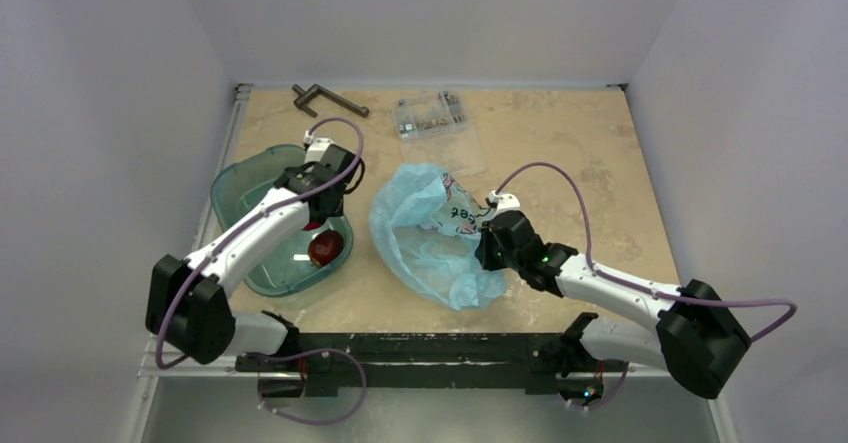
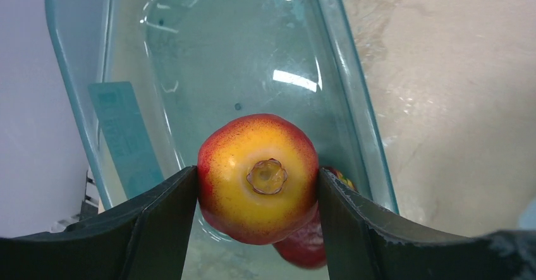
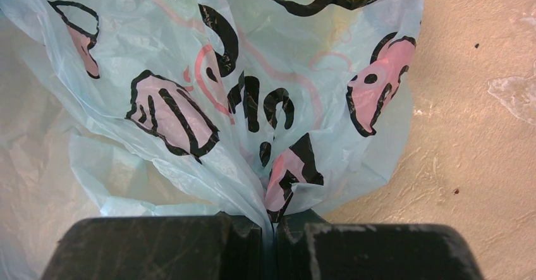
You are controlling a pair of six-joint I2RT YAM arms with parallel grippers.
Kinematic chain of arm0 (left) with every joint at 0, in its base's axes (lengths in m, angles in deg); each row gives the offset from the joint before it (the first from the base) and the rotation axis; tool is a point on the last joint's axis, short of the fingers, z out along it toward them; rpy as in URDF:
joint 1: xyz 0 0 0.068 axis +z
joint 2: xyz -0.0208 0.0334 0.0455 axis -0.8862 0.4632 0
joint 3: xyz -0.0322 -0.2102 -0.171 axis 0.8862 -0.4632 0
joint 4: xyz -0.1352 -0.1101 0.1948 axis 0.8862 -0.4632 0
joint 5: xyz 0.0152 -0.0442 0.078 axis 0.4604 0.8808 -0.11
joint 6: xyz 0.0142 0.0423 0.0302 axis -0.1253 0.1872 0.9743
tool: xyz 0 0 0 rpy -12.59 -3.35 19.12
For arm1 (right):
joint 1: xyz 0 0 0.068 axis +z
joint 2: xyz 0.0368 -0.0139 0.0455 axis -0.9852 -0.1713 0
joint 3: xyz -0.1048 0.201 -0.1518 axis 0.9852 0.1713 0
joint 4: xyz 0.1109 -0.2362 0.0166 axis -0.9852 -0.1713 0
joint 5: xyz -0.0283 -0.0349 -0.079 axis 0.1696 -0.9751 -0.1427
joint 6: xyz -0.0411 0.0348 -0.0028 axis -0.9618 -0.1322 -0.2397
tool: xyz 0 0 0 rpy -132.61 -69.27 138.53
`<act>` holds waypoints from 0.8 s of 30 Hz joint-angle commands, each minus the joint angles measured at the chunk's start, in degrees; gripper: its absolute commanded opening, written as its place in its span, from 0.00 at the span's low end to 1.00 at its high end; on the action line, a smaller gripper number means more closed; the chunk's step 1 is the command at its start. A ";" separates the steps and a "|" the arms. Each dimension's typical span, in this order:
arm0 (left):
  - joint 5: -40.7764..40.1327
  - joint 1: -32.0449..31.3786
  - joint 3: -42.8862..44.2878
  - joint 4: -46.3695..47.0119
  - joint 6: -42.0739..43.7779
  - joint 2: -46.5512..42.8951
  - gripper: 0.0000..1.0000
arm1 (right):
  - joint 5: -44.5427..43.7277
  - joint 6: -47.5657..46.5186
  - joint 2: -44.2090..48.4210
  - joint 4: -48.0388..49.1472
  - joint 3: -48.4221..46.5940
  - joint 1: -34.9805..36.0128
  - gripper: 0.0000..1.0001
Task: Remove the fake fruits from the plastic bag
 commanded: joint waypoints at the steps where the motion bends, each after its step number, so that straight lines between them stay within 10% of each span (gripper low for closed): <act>1: 0.32 3.49 2.52 2.41 -3.57 6.37 0.00 | -0.32 -0.67 1.32 1.42 0.28 -0.25 0.00; 7: 8.06 5.93 0.76 7.30 -4.23 11.27 0.00 | -0.20 -0.67 1.13 1.41 0.30 -0.22 0.00; 20: 12.94 7.28 -4.24 9.26 -5.78 8.95 0.91 | 0.11 -0.93 1.16 1.63 0.32 -0.28 0.00; 24: 12.66 7.33 -3.94 7.06 -5.81 5.75 1.00 | 0.16 -0.98 1.44 1.76 0.51 -0.22 0.00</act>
